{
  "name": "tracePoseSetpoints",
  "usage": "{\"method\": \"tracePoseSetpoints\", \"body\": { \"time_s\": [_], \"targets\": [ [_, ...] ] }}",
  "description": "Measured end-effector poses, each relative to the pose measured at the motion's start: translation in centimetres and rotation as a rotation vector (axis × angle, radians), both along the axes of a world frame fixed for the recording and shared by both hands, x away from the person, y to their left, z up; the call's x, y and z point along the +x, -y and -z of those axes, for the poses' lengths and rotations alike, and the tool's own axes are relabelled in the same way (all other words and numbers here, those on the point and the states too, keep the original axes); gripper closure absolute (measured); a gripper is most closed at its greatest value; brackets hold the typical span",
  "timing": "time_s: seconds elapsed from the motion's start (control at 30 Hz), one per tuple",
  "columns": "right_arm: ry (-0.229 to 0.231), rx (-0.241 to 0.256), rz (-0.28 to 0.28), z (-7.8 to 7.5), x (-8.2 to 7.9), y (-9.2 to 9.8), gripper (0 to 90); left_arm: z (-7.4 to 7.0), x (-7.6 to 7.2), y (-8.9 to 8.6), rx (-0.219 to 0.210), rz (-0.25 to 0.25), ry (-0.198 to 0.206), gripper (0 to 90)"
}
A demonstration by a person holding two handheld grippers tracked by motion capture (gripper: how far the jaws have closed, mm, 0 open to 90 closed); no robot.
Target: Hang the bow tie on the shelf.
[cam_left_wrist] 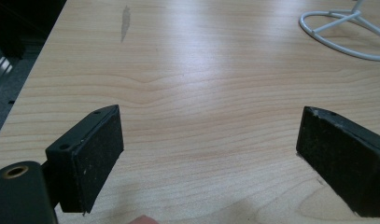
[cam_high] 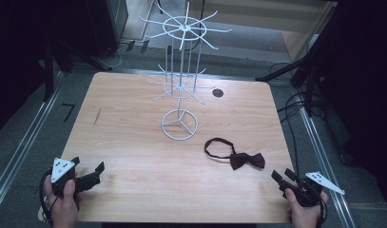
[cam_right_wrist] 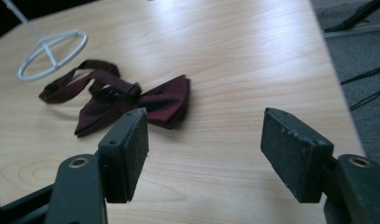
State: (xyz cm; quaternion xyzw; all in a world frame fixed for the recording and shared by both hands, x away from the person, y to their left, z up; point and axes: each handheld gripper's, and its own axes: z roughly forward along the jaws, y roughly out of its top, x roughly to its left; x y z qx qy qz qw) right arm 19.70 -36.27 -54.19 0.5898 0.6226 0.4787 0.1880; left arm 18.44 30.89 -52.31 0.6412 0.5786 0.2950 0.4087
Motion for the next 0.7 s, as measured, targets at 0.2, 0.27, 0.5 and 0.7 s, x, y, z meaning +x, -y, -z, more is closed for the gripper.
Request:
{"method": "tracePoseSetpoints", "body": {
  "time_s": [0.2, 0.27, 0.5, 0.7],
  "targets": [
    [-0.042, -0.132, -0.063, -0.9, 1.3, -2.2, 31.8, 0.0, -0.1, 0.0, -0.011, -0.002, 0.006, 8.0],
    [-0.065, -0.164, -0.095, -1.7, 2.2, -3.2, 31.7, 0.0, -0.1, -0.1, -0.013, 0.002, 0.006, 8.0],
    [-0.159, -0.256, -0.195, -3.1, 4.5, -4.9, 30.3, 0.0, -0.1, -0.1, -0.012, 0.005, 0.005, 8.0],
    [-0.205, -0.324, -0.249, -4.2, 5.8, -5.9, 29.0, 0.0, 0.0, -0.1, -0.013, 0.007, 0.004, 8.0]
  ]
}}
